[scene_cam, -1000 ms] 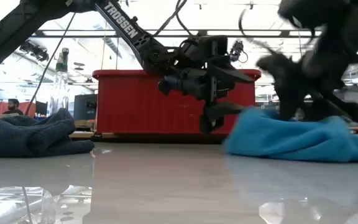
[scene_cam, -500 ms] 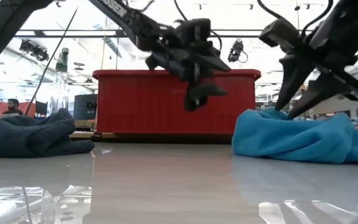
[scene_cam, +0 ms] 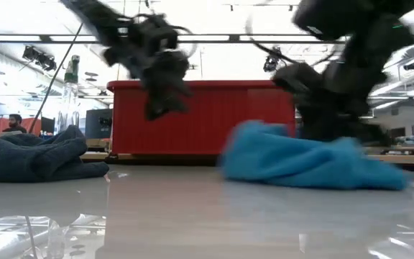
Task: Fold laundry
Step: Fold the light blue shorts
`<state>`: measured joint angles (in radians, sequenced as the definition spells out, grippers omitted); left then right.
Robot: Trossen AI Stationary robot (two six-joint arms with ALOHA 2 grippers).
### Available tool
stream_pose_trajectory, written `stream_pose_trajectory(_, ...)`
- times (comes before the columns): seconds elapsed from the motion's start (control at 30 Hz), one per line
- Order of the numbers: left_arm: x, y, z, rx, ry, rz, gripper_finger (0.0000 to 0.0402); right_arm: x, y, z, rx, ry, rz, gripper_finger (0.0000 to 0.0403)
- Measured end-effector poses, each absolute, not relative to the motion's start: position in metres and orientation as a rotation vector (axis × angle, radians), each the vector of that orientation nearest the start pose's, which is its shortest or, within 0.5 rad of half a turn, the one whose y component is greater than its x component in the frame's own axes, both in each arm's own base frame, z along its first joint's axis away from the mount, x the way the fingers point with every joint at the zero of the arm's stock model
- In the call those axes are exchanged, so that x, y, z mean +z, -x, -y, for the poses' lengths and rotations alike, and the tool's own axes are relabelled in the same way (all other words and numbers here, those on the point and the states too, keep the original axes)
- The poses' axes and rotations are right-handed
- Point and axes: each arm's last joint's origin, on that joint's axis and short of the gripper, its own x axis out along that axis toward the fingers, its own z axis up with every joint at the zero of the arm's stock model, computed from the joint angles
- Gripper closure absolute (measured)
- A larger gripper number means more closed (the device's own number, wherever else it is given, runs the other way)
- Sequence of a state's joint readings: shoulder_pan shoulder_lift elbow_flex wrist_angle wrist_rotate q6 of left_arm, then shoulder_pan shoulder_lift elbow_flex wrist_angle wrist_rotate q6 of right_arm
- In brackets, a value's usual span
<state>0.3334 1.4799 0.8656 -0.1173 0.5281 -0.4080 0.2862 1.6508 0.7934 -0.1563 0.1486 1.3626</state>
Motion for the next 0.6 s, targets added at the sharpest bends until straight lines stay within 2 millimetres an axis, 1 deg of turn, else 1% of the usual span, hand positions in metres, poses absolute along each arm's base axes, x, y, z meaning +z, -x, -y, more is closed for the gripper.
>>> stream_pose_trajectory(0.07, 0.206, -0.269, -0.074, 0.002, 0.736, -0.681, 0.0221, 0.145, -0.3, -0.08, -0.36, -0.946, -0.881, 0.0295)
stream_pose_trajectory(0.1, 0.204, -0.262, -0.069, 0.025, 0.751, -0.671, 0.0221, 0.151, -0.304, -0.08, -0.314, -0.923, -0.873, 0.0296)
stream_pose_trajectory(0.17, 0.202, -0.252, -0.06, 0.064, 0.761, -0.634, 0.0221, 0.162, -0.305, -0.08, -0.3, -0.878, -0.875, 0.0297)
stream_pose_trajectory(0.23, 0.204, -0.248, -0.052, 0.089, 0.772, -0.599, 0.0221, 0.175, -0.301, -0.077, -0.34, -0.854, -0.878, 0.0297)
stream_pose_trajectory(0.3, 0.207, -0.25, -0.045, 0.092, 0.764, -0.564, 0.0221, 0.184, -0.292, -0.074, -0.421, -0.881, -0.88, 0.0297)
stream_pose_trajectory(0.37, 0.209, -0.254, -0.039, 0.065, 0.746, -0.535, 0.0221, 0.19, -0.284, -0.071, -0.518, -0.953, -0.861, 0.0294)
stream_pose_trajectory(0.43, 0.212, -0.26, -0.032, 0.018, 0.725, -0.486, 0.0221, 0.192, -0.28, -0.071, -0.55, -0.972, -0.858, 0.0285)
stream_pose_trajectory(0.5, 0.21, -0.264, -0.026, -0.011, 0.711, -0.486, 0.0221, 0.192, -0.281, -0.073, -0.543, -0.976, -0.854, 0.0266)
stream_pose_trajectory(0.6, 0.204, -0.269, -0.018, -0.034, 0.692, -0.505, 0.0221, 0.182, -0.284, -0.073, -0.571, -0.949, -0.871, 0.0222)
